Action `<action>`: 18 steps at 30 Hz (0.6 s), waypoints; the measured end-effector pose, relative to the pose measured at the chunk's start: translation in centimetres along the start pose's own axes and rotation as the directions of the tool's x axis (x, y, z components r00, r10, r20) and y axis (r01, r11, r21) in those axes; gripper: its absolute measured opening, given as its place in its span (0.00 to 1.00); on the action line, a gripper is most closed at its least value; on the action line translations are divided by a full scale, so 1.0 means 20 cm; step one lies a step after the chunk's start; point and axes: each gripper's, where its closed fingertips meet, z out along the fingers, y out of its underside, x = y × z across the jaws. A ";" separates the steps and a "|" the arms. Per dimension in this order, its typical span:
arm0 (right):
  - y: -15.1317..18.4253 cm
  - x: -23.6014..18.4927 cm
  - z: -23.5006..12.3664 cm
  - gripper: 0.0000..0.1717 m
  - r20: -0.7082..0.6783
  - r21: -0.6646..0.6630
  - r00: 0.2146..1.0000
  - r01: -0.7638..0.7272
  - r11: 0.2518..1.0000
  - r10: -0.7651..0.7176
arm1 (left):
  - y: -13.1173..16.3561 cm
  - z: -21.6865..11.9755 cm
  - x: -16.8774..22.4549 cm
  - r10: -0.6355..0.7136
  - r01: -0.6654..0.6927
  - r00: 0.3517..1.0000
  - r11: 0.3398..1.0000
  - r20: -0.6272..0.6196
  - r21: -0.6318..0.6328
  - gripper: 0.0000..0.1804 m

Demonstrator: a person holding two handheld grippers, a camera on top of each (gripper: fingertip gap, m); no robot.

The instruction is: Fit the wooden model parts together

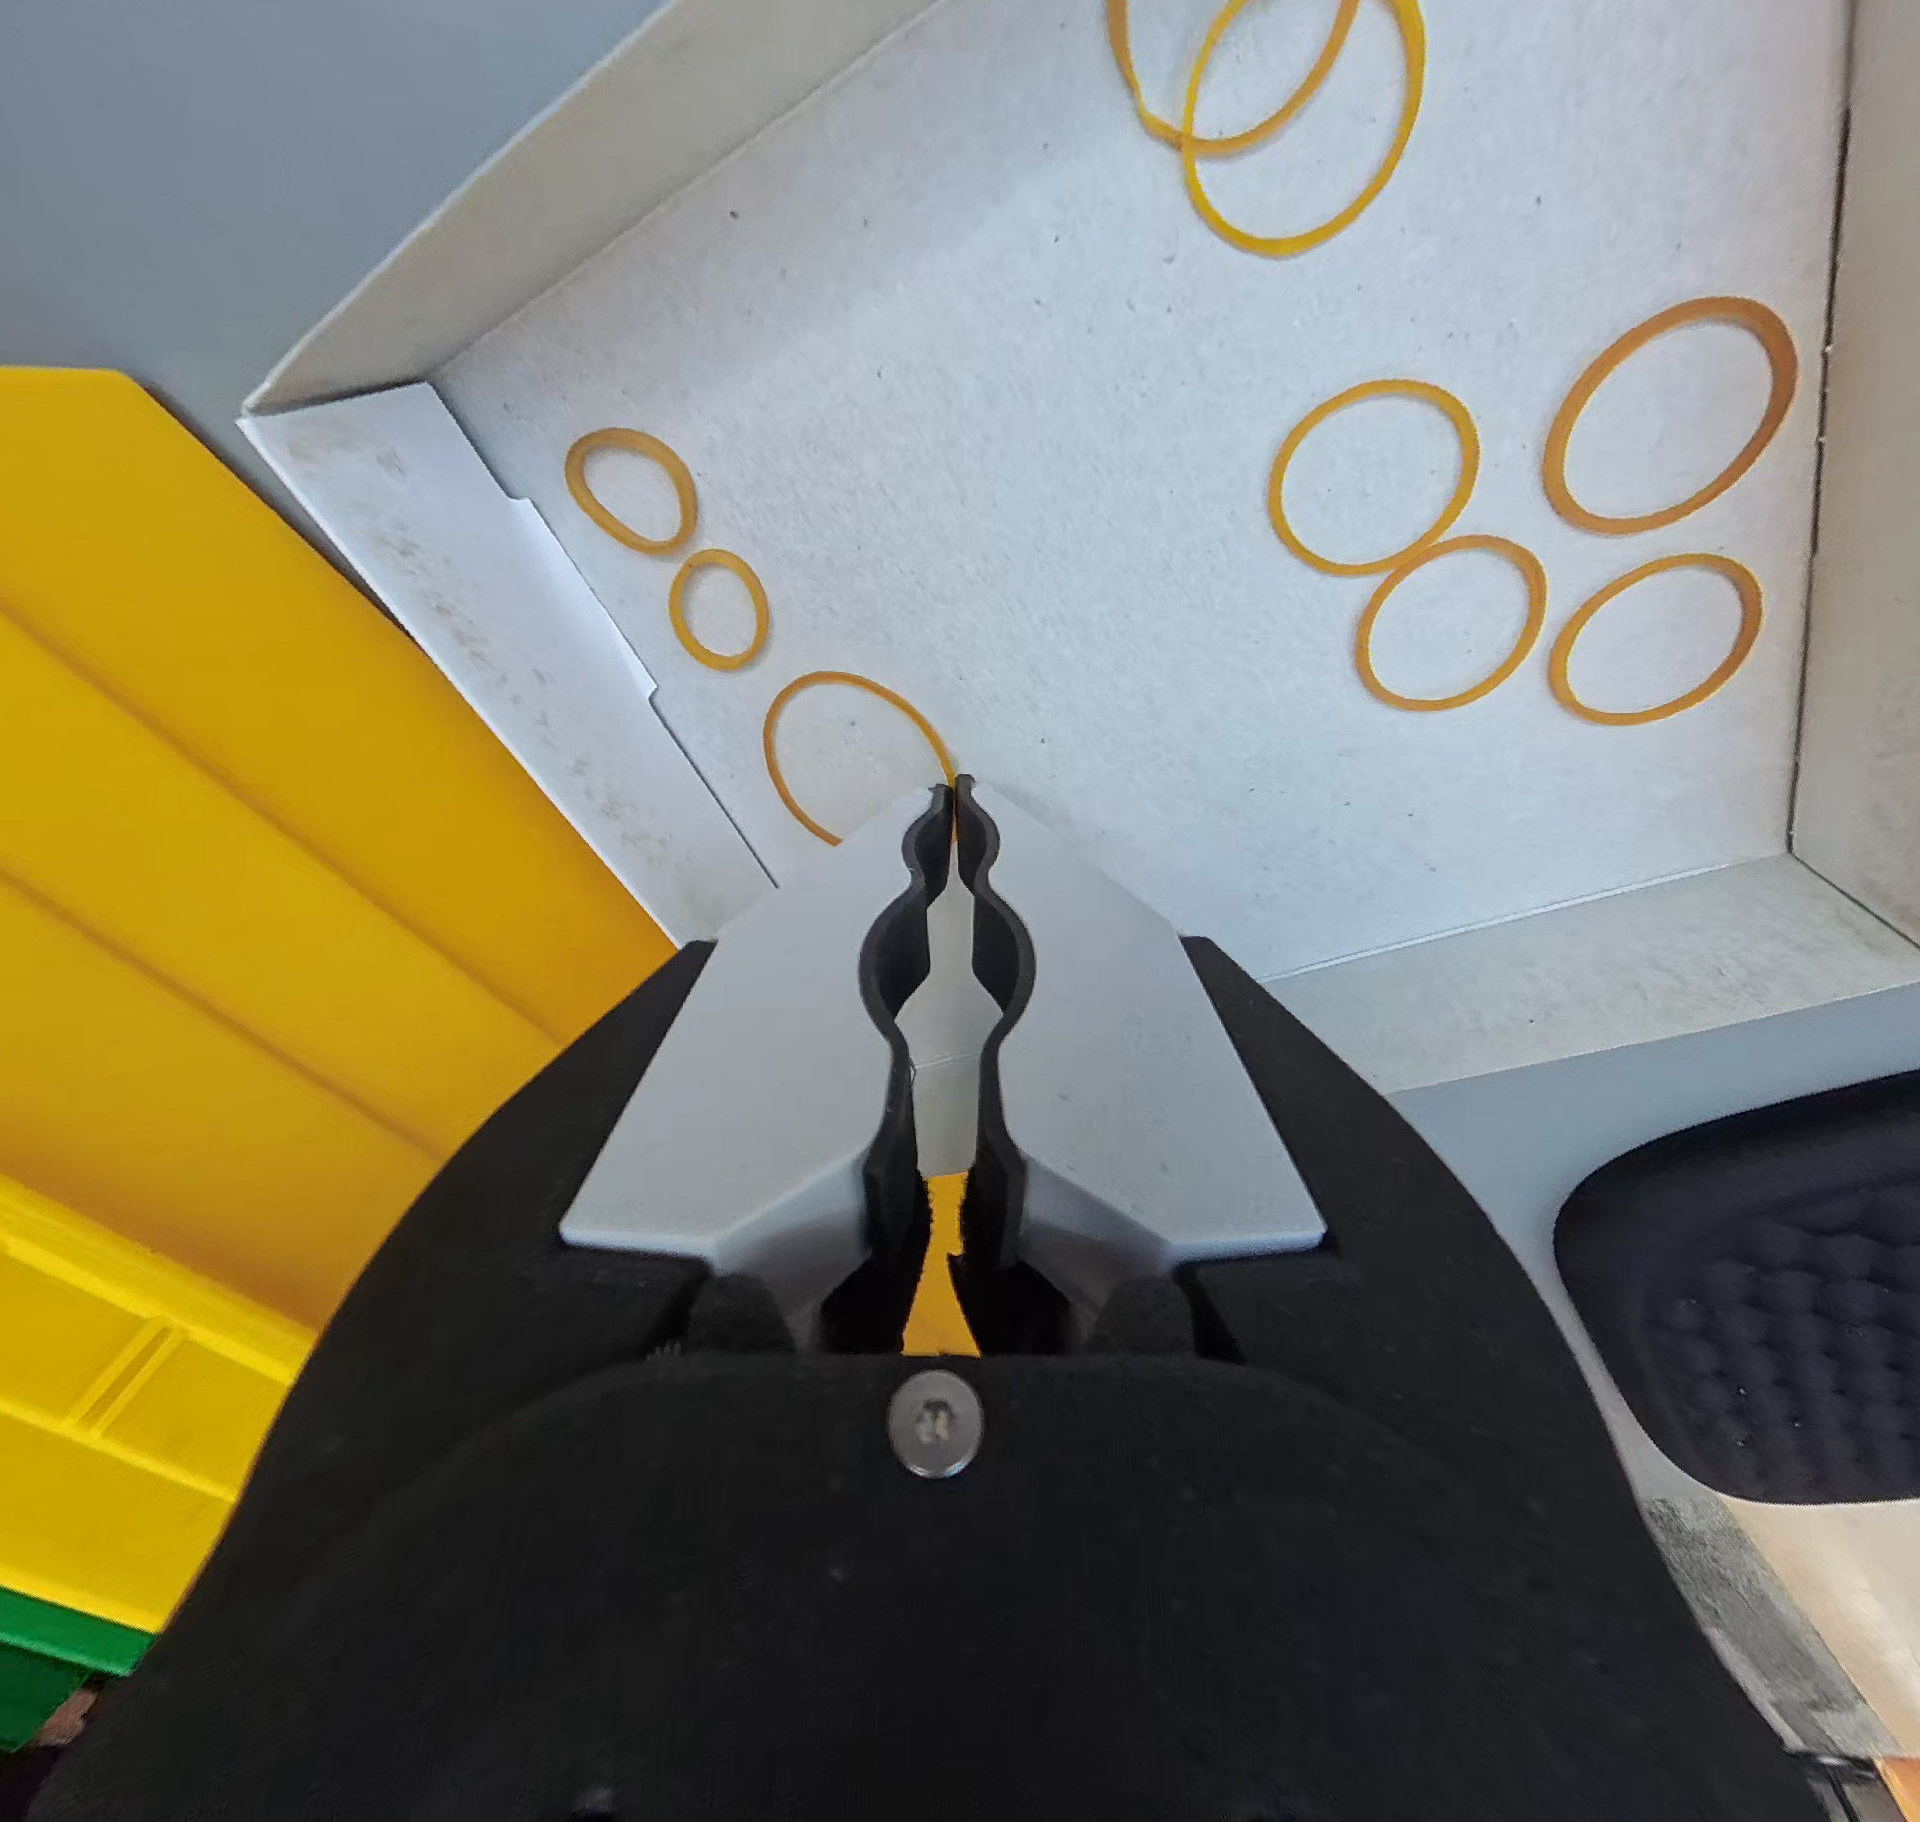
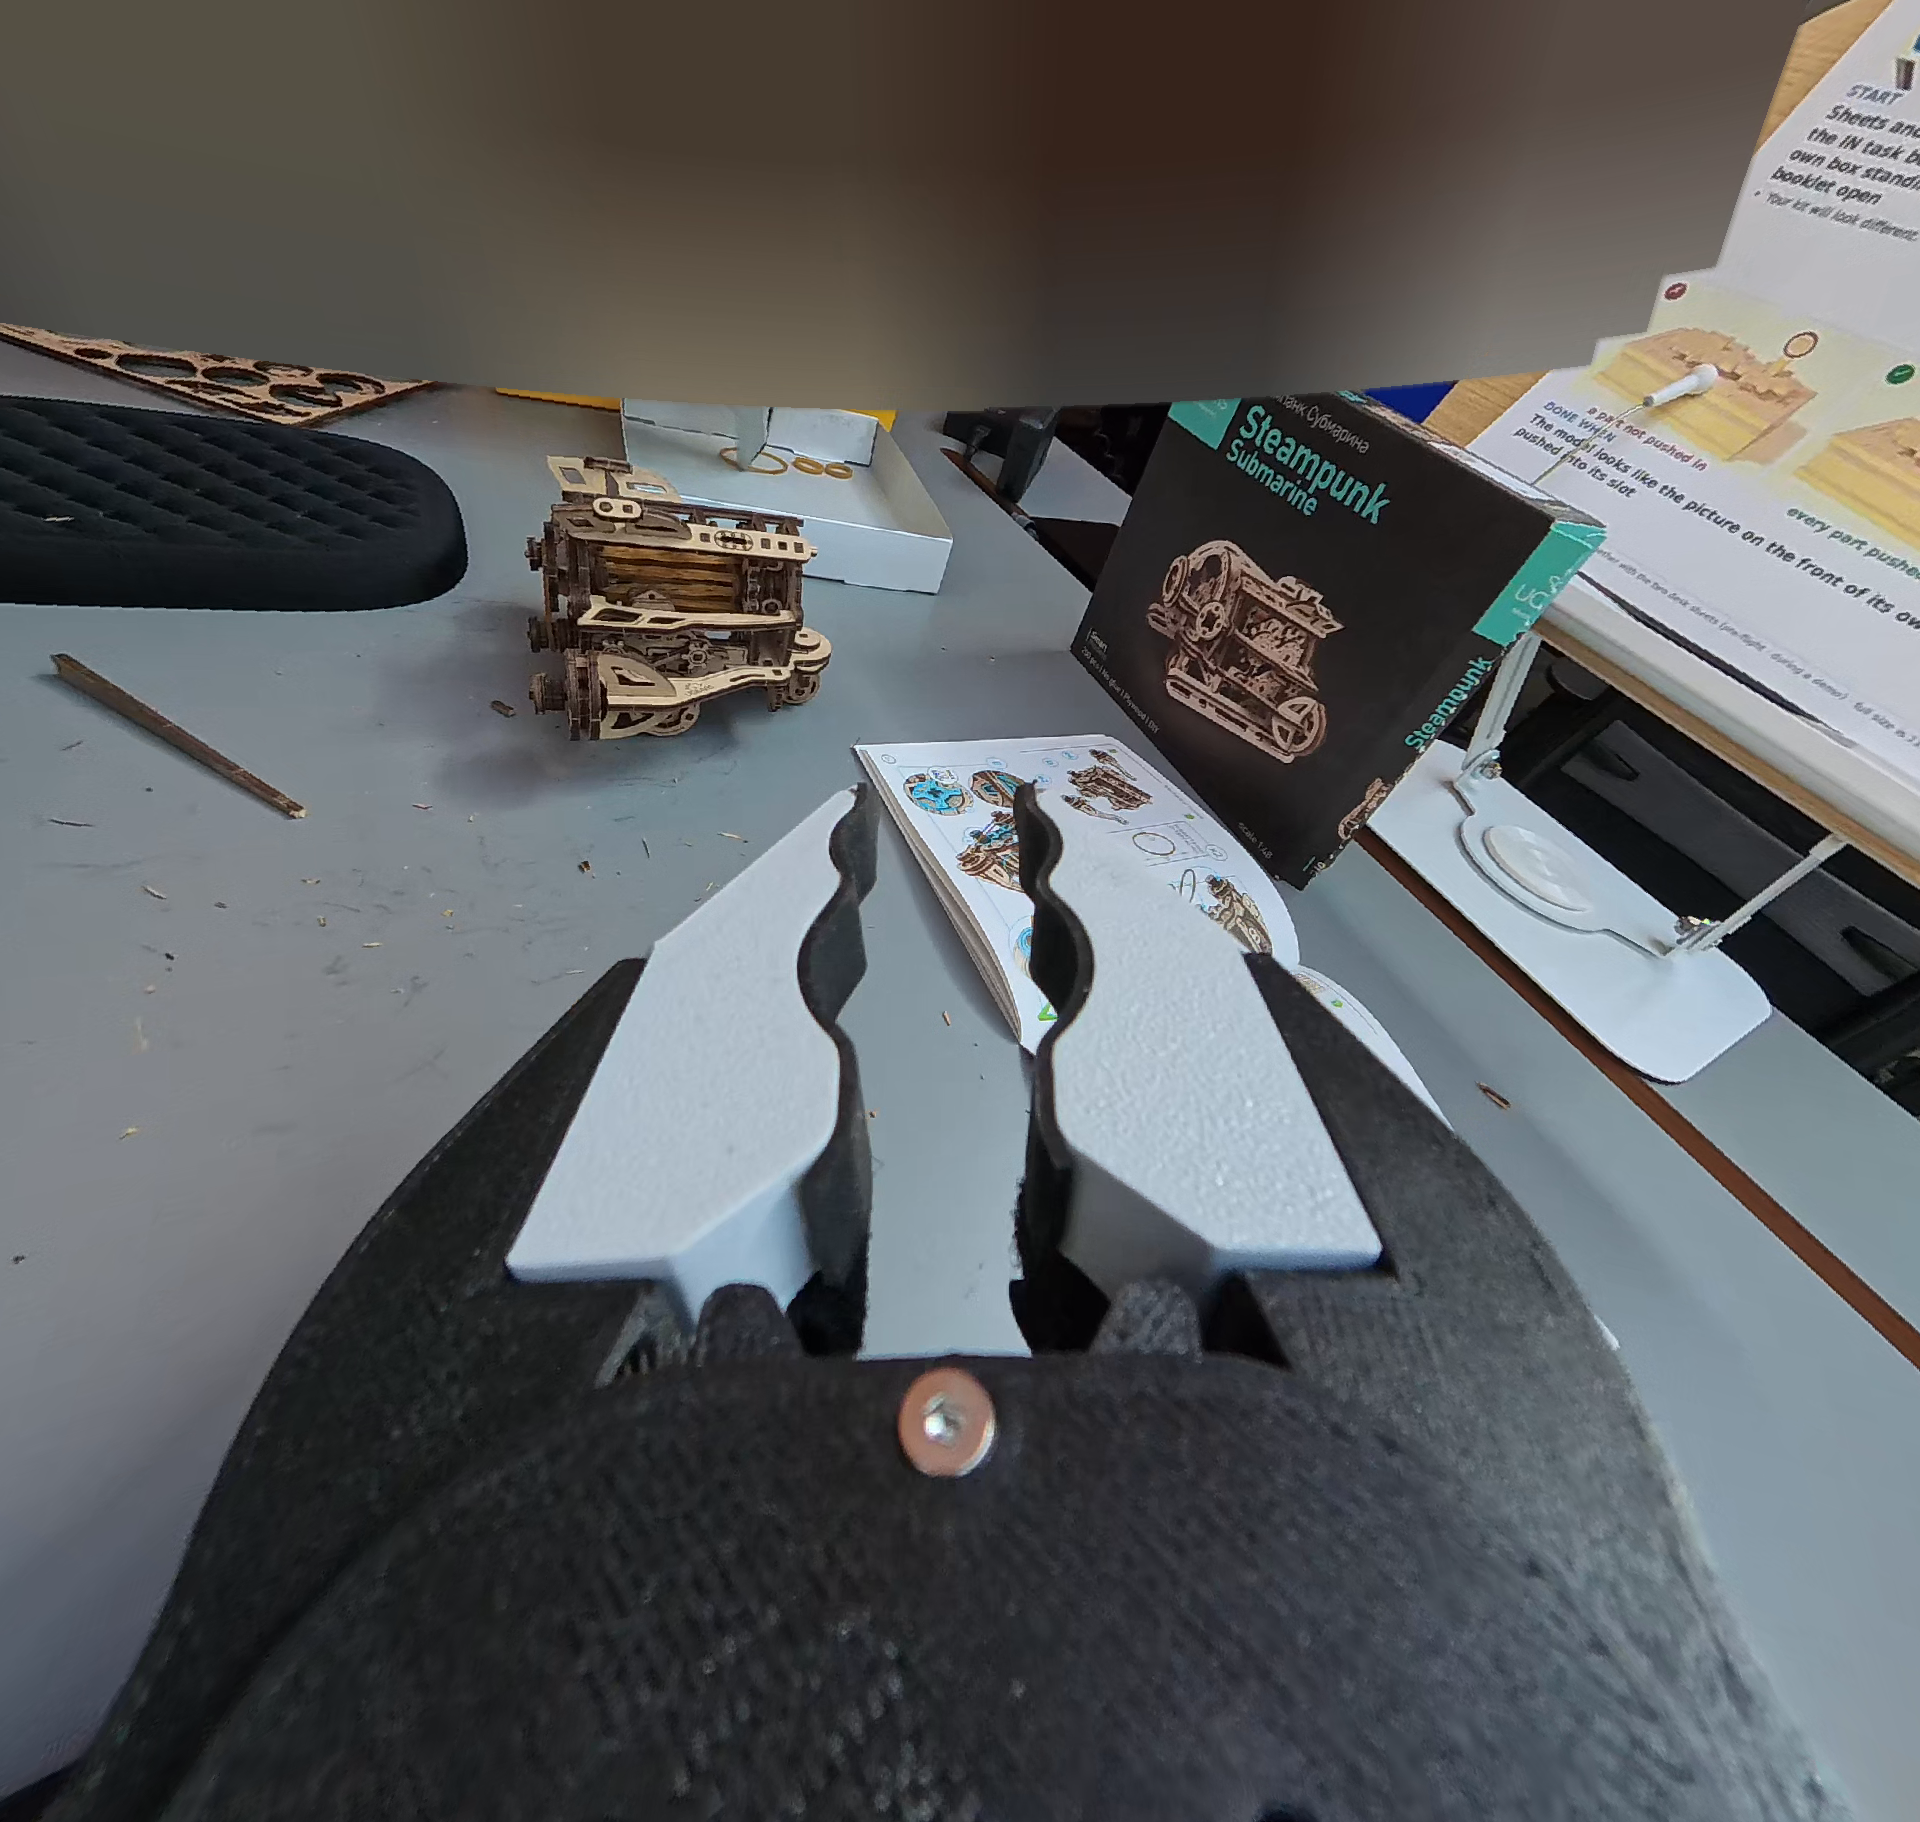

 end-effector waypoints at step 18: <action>0.01 -0.06 0.03 0.15 0.065 0.007 0.996 -0.067 0.998 0.066 | -0.12 -0.69 0.69 0.176 0.031 0.920 0.858 -0.351 0.512 0.00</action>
